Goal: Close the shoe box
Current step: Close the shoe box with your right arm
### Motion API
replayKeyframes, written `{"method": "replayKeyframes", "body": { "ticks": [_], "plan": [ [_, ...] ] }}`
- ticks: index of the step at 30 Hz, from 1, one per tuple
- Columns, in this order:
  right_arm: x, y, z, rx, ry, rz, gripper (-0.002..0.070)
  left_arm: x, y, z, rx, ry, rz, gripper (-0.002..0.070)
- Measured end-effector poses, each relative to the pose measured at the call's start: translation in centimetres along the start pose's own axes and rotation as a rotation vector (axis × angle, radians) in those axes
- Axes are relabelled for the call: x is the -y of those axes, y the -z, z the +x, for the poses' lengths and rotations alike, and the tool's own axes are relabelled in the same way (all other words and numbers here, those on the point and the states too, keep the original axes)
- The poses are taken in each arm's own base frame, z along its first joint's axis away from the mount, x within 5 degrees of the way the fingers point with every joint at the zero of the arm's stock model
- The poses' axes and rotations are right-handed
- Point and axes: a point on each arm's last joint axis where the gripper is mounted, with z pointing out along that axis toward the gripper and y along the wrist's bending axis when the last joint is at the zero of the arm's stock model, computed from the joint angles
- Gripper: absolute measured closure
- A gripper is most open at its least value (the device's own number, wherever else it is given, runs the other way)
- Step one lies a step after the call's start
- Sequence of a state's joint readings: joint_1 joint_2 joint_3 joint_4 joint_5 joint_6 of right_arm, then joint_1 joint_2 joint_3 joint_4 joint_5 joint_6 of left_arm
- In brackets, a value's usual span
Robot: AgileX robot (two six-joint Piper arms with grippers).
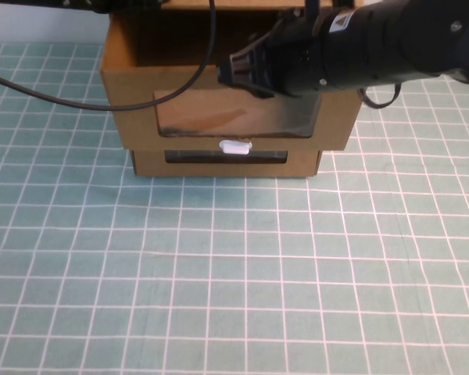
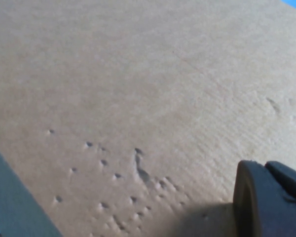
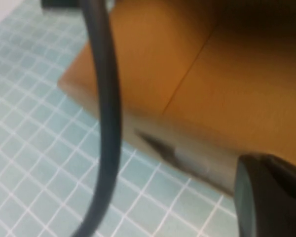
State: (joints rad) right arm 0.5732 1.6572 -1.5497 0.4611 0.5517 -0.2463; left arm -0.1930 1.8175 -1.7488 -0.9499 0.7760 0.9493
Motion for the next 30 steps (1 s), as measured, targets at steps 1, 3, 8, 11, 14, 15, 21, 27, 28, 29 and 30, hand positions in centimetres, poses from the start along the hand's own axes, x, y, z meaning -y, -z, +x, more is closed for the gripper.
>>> {"method": "replayKeyframes", "body": {
  "ticks": [1,3,8,11,14,15,21,27,28,29,30],
  "plan": [
    [0.0,-0.1,0.1,-0.011,0.0,-0.003,0.0687,0.0,0.0,0.0,0.0,0.0,0.0,0.068],
    [0.0,-0.1,0.2,-0.016,0.01,-0.004,0.0687,0.0,0.0,0.0,0.0,0.0,0.0,0.068],
    [-0.1,0.5,-0.3,0.021,0.028,0.0,0.0687,0.0,0.0,0.0,0.0,0.0,0.0,0.068],
    [-0.4,1.3,-0.5,0.016,0.035,-0.009,0.0687,0.0,0.0,0.0,0.0,0.0,0.0,0.068],
    [-0.6,1.4,-0.1,-0.023,0.036,-0.021,0.0687,0.0,0.0,0.0,0.0,0.0,0.0,0.068],
    [-0.6,1.4,-0.1,-0.03,0.036,-0.022,0.0687,0.0,0.0,0.0,0.0,0.0,0.0,0.068],
    [-0.1,0.1,0.3,-0.034,0.034,-0.008,0.0687,0.0,0.0,0.0,0.0,0.0,0.001,0.068],
    [0.6,-0.4,-0.1,0.014,0.022,0.018,0.0687,0.0,0.0,0.0,-0.001,0.0,0.002,0.068],
    [0.9,-0.4,-0.1,0.016,0.015,0.021,0.0687,0.0,0.0,0.0,-0.001,0.0,0.002,0.068],
    [1.1,-0.3,-0.1,0.018,0.005,0.024,0.0687,0.0,0.0,0.0,-0.001,0.0,0.002,0.068],
    [1.3,-0.4,-0.1,0.018,-0.002,0.024,0.0687,0.0,0.0,0.0,-0.001,0.0,0.002,0.068]
  ]
}}
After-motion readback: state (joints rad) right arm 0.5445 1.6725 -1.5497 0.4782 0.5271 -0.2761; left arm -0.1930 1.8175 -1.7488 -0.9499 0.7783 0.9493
